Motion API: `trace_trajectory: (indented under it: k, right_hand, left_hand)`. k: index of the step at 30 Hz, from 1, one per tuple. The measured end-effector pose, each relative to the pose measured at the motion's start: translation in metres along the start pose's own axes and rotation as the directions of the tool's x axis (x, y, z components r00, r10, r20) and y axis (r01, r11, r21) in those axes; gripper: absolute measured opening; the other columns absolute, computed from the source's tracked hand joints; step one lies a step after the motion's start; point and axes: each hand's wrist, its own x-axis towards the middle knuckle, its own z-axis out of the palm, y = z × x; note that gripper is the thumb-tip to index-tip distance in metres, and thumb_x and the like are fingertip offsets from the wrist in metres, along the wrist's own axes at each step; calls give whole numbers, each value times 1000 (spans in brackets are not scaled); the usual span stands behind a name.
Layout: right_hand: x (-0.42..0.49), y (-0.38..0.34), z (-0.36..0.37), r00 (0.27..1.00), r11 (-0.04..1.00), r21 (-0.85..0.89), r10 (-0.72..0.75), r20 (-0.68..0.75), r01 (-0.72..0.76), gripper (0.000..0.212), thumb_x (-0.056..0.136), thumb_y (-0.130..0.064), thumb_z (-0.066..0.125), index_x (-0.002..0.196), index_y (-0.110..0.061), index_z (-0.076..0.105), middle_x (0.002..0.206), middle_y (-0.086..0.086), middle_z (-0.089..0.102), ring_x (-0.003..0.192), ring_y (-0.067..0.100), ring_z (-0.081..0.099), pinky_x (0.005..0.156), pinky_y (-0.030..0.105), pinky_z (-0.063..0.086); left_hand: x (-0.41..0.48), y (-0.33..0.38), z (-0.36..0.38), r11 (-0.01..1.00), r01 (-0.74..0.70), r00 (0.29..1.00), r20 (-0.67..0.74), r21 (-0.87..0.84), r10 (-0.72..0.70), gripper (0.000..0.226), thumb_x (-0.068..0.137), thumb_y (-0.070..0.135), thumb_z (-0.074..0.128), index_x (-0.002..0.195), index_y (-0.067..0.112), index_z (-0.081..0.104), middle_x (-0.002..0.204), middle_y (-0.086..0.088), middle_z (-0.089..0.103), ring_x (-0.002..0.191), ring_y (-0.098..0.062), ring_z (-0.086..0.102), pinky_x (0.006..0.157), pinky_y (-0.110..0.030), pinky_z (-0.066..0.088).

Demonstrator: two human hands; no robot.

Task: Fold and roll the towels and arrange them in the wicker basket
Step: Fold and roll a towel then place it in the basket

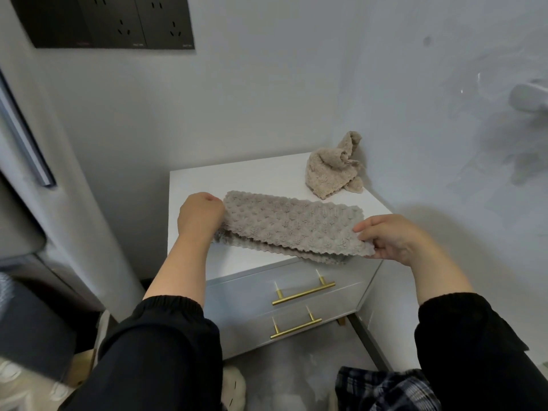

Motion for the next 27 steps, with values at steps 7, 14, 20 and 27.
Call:
trace_trajectory:
  k: [7,14,20,27]
  right_hand:
    - [7,7,5,957,925,-378,-140,-254,35,19,81,2,62,67,-10,56,70,13,63,64,26,62,55,31,53]
    - [3,5,22,860,730,-611,-487,-151,306,19,88,-14,58,75,-24,67,81,-6,66,82,18,61,64,24,39]
    - [15,7,32,906,640,-681,-414,86,356,37,99,-11,40,133,-12,54,143,5,48,132,22,42,106,25,29]
    - [32,14,32,818,664,-652,-564,-115,366,34,95,-20,51,126,-11,57,126,11,56,119,29,49,99,35,37]
  left_hand:
    - [-4,-10,12,835,-178,983,55,521,176,34,92,17,49,125,16,55,132,-10,45,124,-31,39,97,-43,38]
    - [-18,-5,44,655,-678,706,542,333,456,46,99,36,43,144,25,39,157,1,25,146,-24,12,118,-46,13]
    - [-18,-7,52,641,-552,811,521,533,266,51,103,43,19,152,31,12,161,6,3,148,-19,-3,116,-53,-2]
    - [-21,-2,70,636,-465,885,337,616,320,48,103,35,20,150,24,22,159,-1,15,147,-27,4,114,-58,7]
